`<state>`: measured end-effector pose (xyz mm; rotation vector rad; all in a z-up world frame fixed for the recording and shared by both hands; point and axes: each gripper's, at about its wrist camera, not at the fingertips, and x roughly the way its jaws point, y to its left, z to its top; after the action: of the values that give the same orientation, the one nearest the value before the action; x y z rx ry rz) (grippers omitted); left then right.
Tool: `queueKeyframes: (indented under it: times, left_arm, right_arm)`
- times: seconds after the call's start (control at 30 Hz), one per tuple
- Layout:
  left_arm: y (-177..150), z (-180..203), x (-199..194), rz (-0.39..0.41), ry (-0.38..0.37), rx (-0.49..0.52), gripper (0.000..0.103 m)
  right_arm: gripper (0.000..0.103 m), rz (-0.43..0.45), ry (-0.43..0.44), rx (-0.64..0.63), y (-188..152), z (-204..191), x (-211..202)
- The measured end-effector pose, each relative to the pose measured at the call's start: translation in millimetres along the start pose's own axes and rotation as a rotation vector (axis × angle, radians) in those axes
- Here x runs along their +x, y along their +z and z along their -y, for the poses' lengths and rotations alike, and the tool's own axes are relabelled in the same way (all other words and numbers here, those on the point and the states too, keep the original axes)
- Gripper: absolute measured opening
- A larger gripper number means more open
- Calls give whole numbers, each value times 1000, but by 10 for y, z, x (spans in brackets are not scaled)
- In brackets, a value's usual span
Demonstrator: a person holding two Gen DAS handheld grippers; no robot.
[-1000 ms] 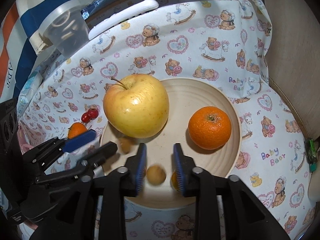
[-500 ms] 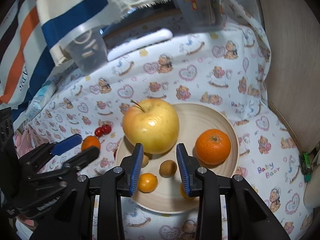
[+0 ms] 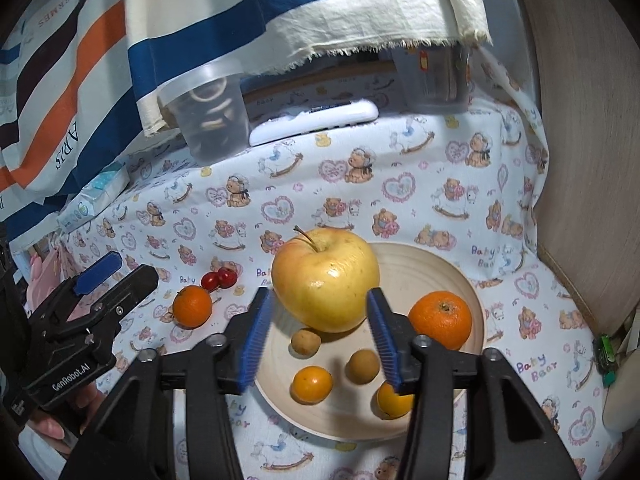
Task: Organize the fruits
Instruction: 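Withdraw both open tools from the plate, then grasp the loose tangerine on the cloth with the left tool and lift it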
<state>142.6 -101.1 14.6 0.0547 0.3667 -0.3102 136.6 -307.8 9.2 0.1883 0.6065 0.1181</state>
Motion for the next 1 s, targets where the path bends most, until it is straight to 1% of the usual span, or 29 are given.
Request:
queueKeyframes:
  times: [0.07, 0.1, 0.13, 0.17, 0.37, 0.47, 0.63, 0.73, 0.8, 0.87, 1.0]
  left_arm:
    - [-16, -1, 1, 16, 10, 1, 84]
    - [-22, -9, -7, 21, 11, -3, 84]
    - [-26, -21, -15, 24, 14, -8, 85]
    - [-24, -31, -9, 24, 15, -15, 88]
    - [22, -180, 27, -8, 24, -75, 90]
    - [46, -289, 47, -23, 28, -113, 91]
    - [50, -437, 140, -57, 71, -140, 91]
    - [42, -524, 203, -81, 78, -165, 91]
    - [43, -571, 230, -96, 71, -183, 91]
    - [40, -605, 263, -119, 71, -196, 91]
    - [-5, -644, 402, -206, 62, -206, 90]
  right_arm:
    - [62, 8, -14, -6, -3, -7, -4]
    - [67, 11, -24, -9, -4, -8, -5]
    - [70, 15, -34, -10, -2, -7, -6]
    - [75, 21, -40, -7, 0, 1, -12]
    - [81, 21, -36, -3, -1, 14, -7]
    - [81, 18, -36, -14, -5, -12, 4]
    - [82, 9, -31, -29, -5, -58, 17]
    - [81, 4, -48, -47, 34, -111, 24]
    - [81, -16, -43, -48, 77, -148, 42]
    - [81, -57, -25, -50, 119, -201, 81]
    - [81, -101, 15, -39, 196, -318, 142]
